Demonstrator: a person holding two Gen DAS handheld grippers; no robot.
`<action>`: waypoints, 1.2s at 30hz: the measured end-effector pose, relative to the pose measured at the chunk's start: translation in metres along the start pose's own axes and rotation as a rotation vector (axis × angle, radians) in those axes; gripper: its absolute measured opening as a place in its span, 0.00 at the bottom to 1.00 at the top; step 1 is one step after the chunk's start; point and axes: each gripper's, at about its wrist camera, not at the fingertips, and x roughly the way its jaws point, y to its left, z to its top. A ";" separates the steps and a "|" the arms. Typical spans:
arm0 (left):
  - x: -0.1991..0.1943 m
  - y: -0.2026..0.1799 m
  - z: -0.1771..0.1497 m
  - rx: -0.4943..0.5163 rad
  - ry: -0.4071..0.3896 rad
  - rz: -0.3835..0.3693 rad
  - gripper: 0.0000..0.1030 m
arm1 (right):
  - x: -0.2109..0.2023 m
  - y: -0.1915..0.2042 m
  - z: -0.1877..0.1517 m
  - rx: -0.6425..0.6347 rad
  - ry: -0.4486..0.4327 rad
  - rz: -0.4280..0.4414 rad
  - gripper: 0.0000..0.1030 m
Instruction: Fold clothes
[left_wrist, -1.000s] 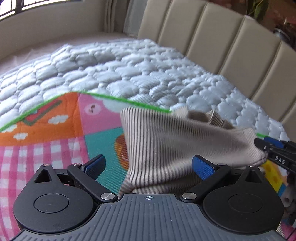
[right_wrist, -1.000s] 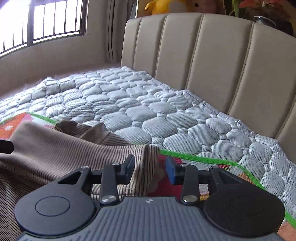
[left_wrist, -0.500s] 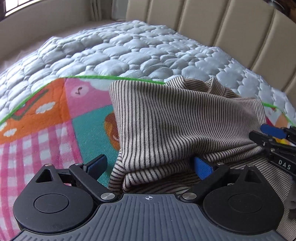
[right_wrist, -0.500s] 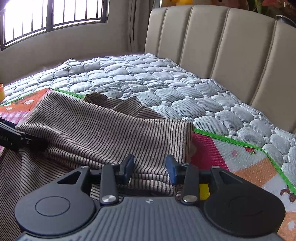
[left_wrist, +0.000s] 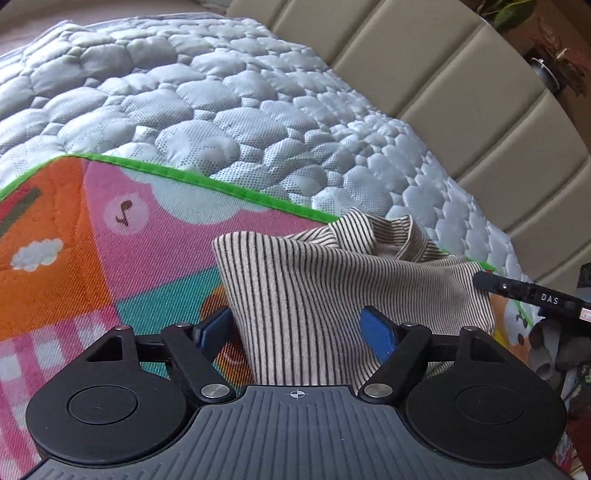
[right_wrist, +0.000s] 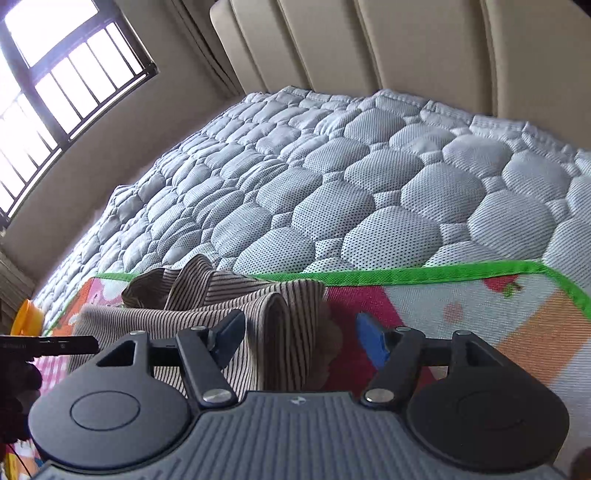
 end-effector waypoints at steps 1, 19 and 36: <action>0.003 0.002 0.002 0.003 -0.018 -0.015 0.80 | 0.005 0.003 0.001 -0.015 -0.002 0.008 0.66; -0.035 -0.051 -0.011 0.258 -0.146 -0.025 0.22 | -0.049 0.072 -0.010 -0.336 -0.026 0.098 0.19; -0.185 -0.109 -0.163 0.639 0.154 0.020 0.64 | -0.197 0.101 -0.175 -0.724 0.273 -0.075 0.22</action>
